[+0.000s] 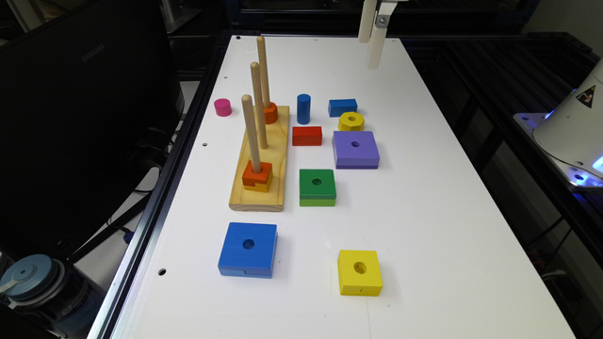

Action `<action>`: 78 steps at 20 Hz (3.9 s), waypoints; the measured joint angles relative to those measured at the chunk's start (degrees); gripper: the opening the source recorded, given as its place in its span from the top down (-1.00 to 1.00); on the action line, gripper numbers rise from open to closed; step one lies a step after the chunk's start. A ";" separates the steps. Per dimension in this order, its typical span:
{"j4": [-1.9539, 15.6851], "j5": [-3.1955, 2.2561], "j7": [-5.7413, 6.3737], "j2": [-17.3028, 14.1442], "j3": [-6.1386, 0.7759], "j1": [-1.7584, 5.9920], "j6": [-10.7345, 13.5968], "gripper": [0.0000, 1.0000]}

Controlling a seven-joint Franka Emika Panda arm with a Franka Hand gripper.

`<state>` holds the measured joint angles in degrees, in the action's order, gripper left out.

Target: Pick up green block.

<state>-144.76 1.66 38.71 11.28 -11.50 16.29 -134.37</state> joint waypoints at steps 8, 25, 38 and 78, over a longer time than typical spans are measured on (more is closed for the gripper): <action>0.00 0.00 0.00 0.00 0.00 0.01 0.00 -1.00; 0.00 0.00 0.00 0.00 -0.01 0.02 0.00 -1.00; 0.00 0.00 0.00 0.00 -0.02 0.02 0.00 -1.00; 0.71 0.30 2.12 -0.13 -3.05 0.01 -0.41 -1.00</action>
<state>-144.05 1.97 40.83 11.15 -14.55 16.30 -134.77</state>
